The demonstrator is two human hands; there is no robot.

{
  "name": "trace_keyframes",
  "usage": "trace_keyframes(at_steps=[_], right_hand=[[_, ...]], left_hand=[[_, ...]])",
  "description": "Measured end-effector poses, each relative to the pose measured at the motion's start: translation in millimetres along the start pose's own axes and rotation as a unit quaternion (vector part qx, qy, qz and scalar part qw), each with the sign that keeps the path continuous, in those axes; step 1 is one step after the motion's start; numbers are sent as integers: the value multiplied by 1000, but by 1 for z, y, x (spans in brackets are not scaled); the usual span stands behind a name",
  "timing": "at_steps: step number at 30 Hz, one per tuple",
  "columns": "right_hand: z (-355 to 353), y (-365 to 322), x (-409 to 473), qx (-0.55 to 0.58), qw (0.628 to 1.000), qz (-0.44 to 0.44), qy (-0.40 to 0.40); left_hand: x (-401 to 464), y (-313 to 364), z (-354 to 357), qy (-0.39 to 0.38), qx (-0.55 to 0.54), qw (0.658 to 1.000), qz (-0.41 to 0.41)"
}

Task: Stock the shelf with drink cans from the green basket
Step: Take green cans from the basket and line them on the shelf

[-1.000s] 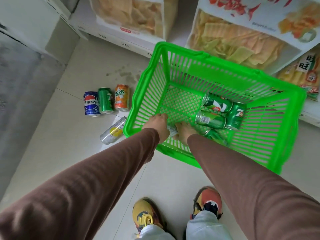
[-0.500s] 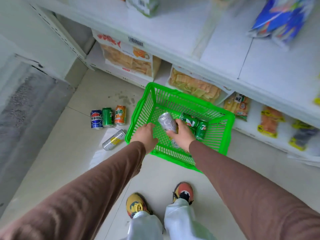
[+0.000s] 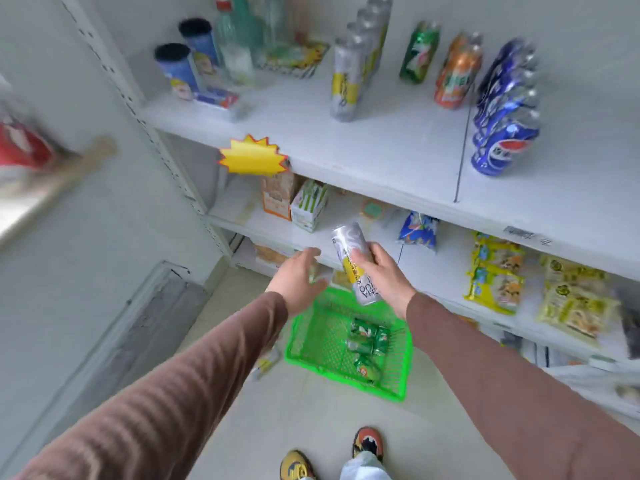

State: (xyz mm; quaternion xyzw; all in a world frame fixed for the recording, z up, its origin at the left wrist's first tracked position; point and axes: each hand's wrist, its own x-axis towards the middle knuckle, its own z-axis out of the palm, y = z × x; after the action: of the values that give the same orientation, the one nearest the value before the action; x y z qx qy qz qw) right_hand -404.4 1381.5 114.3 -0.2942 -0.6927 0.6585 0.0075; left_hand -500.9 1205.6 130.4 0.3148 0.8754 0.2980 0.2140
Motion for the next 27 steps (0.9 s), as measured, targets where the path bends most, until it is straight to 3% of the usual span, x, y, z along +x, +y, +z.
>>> trace_keyframes(at_steps=[6, 10, 14, 18, 20, 27], right_hand=[[-20, -117, -28, 61, 996, 39, -48], [-38, -176, -20, -115, 991, 27, -60], [-47, -233, 5, -375, 927, -18, -24], [-42, -273, 41, -532, 842, -86, 18], [-38, -285, 58, -562, 817, -122, 33], [-18, -303, 102, -581, 796, -166, 46]], left_hand=[[0, 50, -84, 51, 1, 997, 66], [22, 70, -115, 77, 10, 993, 90], [55, 79, -134, 95, 18, 991, 94], [90, 79, -144, 92, 27, 991, 93], [106, 76, -149, 87, 31, 992, 87], [137, 59, -166, 79, 40, 994, 70]])
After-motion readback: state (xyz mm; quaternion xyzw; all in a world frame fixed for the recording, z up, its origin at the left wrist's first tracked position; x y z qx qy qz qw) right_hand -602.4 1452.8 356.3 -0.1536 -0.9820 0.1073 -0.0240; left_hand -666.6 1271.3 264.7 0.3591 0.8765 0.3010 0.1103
